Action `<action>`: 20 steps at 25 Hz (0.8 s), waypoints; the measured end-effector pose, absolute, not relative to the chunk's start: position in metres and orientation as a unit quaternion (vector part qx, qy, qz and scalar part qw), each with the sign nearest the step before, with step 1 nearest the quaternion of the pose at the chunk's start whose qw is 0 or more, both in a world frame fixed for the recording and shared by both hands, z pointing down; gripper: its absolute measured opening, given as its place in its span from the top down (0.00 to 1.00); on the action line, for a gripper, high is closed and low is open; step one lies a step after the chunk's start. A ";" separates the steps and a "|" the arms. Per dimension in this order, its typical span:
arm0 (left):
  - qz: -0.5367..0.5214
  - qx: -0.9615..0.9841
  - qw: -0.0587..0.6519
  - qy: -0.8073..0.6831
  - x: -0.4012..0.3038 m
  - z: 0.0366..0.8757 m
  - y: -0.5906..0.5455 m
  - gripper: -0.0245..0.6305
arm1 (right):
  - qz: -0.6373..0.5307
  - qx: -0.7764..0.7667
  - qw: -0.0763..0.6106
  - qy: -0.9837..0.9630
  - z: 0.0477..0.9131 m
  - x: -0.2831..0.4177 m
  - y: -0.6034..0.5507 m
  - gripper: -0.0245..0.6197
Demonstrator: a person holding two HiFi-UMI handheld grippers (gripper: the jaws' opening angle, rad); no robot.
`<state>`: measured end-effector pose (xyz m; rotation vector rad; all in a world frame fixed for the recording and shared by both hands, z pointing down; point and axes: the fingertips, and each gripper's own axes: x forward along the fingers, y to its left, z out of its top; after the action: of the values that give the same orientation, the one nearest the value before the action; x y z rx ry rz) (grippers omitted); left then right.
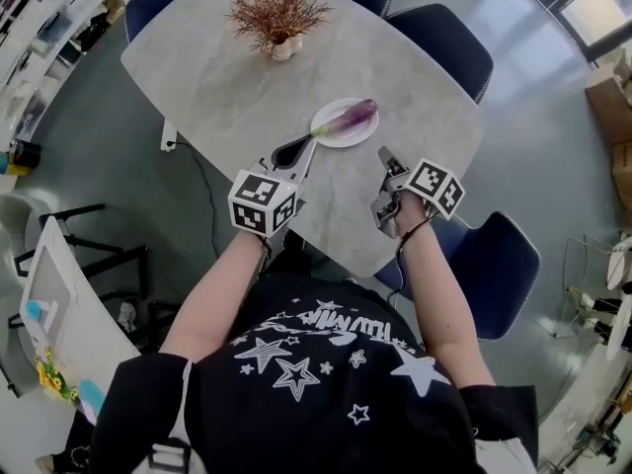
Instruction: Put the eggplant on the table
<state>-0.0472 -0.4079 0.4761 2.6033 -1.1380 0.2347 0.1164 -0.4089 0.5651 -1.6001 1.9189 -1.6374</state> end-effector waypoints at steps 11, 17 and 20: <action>0.091 0.889 0.118 -0.432 -0.012 0.454 -0.334 0.95 | -0.463 -0.481 0.085 0.740 0.493 0.120 -0.357 0.85; 0.085 0.876 0.112 -0.462 0.004 0.447 -0.288 0.95 | -0.413 -0.463 0.079 0.780 0.464 0.129 -0.320 0.86; 0.079 0.870 0.109 -0.475 0.009 0.442 -0.268 0.95 | -0.403 -0.449 0.078 0.794 0.454 0.133 -0.304 0.86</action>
<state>0.0089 -0.2678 0.4417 2.5572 -1.3957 0.2334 0.1328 -0.3042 0.4542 -1.3435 2.3774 -1.2064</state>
